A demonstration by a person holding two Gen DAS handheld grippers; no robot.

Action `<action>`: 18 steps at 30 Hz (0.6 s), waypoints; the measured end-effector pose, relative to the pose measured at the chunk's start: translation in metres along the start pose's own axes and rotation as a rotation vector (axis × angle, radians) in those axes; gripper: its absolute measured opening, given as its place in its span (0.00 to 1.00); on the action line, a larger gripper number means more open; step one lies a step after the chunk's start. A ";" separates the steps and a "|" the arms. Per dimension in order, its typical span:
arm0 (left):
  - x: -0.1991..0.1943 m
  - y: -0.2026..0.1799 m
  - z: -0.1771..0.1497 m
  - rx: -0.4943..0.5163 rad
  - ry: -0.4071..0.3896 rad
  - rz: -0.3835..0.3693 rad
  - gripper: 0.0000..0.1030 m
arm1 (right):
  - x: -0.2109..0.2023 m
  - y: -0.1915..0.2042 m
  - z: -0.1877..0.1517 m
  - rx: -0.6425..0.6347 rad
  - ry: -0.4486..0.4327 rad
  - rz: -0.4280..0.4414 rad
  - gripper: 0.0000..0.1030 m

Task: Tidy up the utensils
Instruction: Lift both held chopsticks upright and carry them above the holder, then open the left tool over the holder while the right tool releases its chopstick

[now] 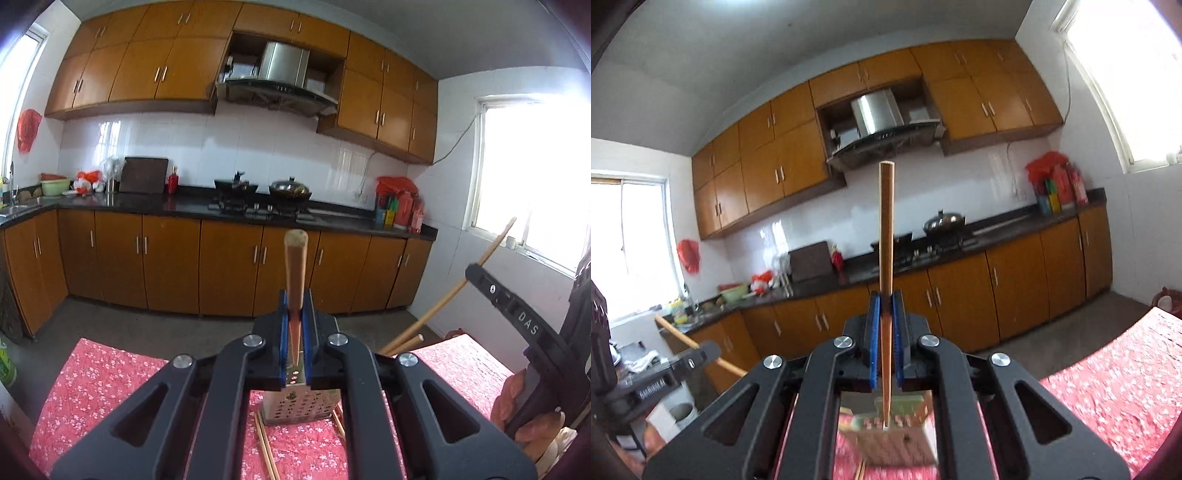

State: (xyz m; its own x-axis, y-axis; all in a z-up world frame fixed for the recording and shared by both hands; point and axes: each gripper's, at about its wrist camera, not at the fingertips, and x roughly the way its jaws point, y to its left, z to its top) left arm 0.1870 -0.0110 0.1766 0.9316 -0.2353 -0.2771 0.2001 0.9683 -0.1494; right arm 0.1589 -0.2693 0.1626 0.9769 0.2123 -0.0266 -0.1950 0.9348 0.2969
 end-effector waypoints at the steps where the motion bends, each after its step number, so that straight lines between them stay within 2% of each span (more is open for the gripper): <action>1: 0.009 0.001 -0.001 0.001 0.012 0.005 0.07 | 0.003 0.000 -0.002 -0.006 -0.006 -0.010 0.07; 3: 0.027 0.002 -0.004 0.006 0.037 0.015 0.07 | 0.018 0.000 -0.009 -0.033 -0.001 -0.038 0.07; 7: 0.057 0.005 -0.015 -0.003 0.077 0.011 0.07 | 0.047 -0.004 -0.032 -0.047 0.083 -0.067 0.07; 12: 0.076 0.009 -0.027 -0.026 0.112 0.010 0.08 | 0.054 -0.012 -0.047 -0.014 0.173 -0.047 0.11; 13: 0.077 0.010 -0.028 -0.029 0.109 0.014 0.10 | 0.051 -0.012 -0.047 -0.023 0.170 -0.055 0.23; 14: 0.076 0.012 -0.028 -0.030 0.105 0.015 0.12 | 0.047 -0.013 -0.046 -0.032 0.160 -0.064 0.41; 15: 0.075 0.013 -0.027 -0.032 0.102 0.017 0.19 | 0.041 -0.014 -0.044 -0.033 0.145 -0.068 0.46; 16: 0.072 0.013 -0.026 -0.036 0.096 0.019 0.23 | 0.037 -0.014 -0.043 -0.033 0.136 -0.069 0.47; 18: 0.064 0.016 -0.024 -0.042 0.078 0.023 0.25 | 0.026 -0.018 -0.035 -0.033 0.127 -0.074 0.47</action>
State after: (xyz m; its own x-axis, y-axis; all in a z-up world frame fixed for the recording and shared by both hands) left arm 0.2424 -0.0128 0.1335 0.9091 -0.2202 -0.3536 0.1643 0.9696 -0.1815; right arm 0.1851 -0.2706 0.1237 0.9701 0.1745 -0.1684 -0.1275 0.9577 0.2578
